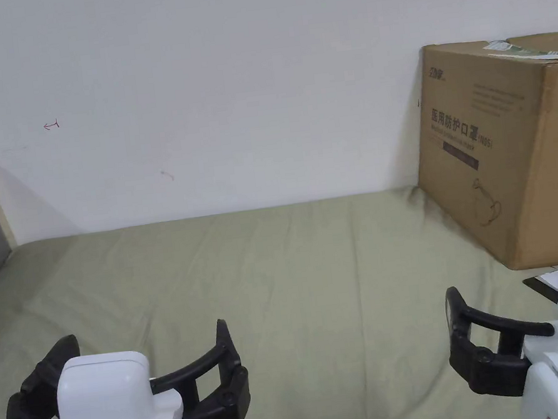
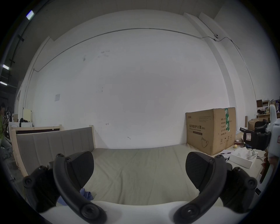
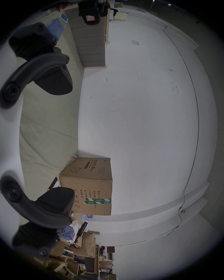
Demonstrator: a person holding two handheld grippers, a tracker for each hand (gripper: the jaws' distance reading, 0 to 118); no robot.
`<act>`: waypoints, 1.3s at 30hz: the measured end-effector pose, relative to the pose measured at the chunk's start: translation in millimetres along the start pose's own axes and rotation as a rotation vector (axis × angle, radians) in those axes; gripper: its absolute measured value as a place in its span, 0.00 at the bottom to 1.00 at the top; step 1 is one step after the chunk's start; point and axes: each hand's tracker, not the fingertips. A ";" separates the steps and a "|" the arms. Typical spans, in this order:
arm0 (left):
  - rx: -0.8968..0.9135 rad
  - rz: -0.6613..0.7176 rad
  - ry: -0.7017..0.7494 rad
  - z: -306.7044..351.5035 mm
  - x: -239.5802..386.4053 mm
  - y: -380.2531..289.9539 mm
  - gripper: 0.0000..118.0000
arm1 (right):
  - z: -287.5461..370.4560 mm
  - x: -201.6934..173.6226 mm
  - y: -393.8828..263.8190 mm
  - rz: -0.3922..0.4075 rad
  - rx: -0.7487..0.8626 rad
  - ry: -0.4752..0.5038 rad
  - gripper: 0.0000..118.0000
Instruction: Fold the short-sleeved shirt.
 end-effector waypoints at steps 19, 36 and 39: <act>-0.106 0.072 0.086 -20.2 -5.1 -0.7 1.00 | 1.5 -7.7 -0.5 0.029 -0.035 0.022 1.00; -0.141 0.042 0.037 -16.3 3.0 2.0 0.99 | 2.1 -15.1 -6.4 0.035 -0.075 0.057 1.00; -0.147 0.046 0.024 -15.5 2.1 1.6 0.99 | 2.0 -15.2 -7.0 0.033 -0.079 0.057 1.00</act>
